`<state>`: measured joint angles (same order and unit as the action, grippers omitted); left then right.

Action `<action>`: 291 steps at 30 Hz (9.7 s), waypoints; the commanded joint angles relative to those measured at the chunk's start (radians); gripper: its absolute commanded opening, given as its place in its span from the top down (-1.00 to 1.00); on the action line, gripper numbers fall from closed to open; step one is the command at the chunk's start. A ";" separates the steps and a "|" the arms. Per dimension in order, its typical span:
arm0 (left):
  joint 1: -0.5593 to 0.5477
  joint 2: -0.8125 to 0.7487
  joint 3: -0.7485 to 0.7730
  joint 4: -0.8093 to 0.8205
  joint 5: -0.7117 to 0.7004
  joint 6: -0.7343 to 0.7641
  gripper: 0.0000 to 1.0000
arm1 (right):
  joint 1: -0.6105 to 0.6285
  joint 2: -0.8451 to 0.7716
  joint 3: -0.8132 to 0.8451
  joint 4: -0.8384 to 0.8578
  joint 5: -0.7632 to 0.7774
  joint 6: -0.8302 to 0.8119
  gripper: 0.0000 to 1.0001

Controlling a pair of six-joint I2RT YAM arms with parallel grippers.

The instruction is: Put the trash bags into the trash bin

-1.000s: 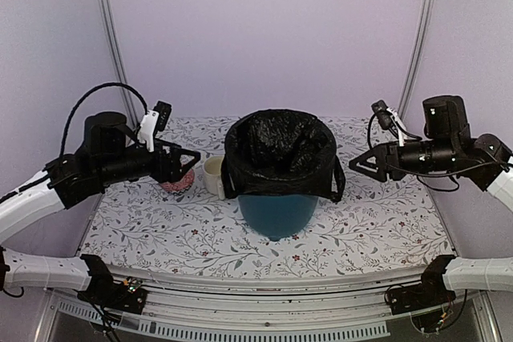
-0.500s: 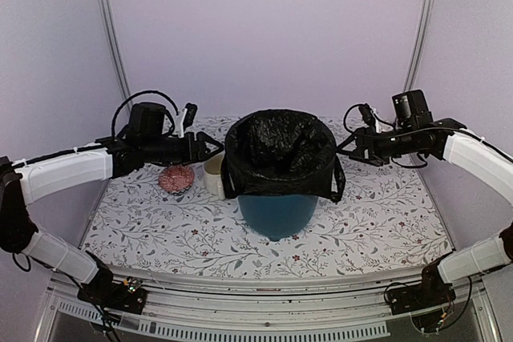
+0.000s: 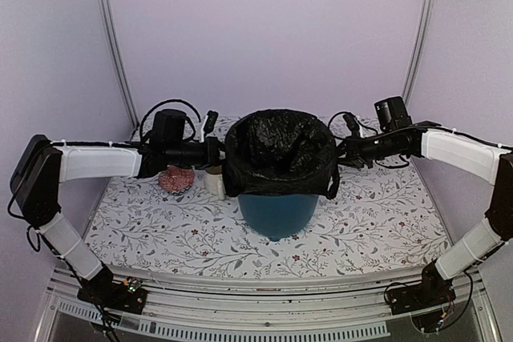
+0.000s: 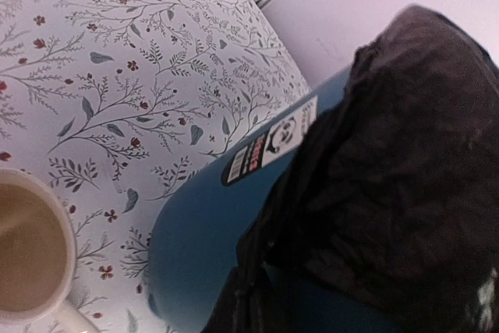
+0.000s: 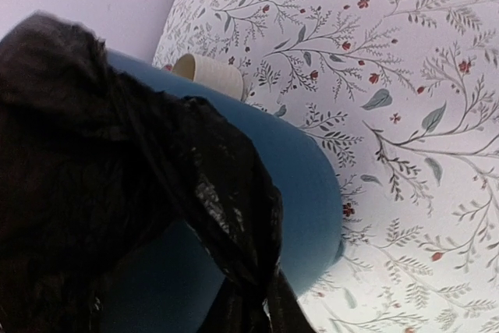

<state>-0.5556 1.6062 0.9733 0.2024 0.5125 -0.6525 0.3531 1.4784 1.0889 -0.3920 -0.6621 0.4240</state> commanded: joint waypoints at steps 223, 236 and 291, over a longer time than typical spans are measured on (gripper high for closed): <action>-0.616 0.054 0.752 -1.262 -0.520 0.562 1.00 | 0.177 0.082 0.074 -0.189 -0.018 0.025 0.64; -0.613 0.181 0.632 -1.222 -0.497 0.570 1.00 | 0.088 -0.010 -0.034 -0.189 0.012 0.021 0.52; -0.593 0.490 0.519 -1.061 -0.356 0.626 1.00 | 0.077 -0.049 -0.089 -0.180 -0.002 0.036 0.51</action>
<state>-1.1488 2.0724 1.4910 -0.8516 0.1539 -0.0261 0.4355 1.4475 1.0138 -0.5819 -0.6617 0.4561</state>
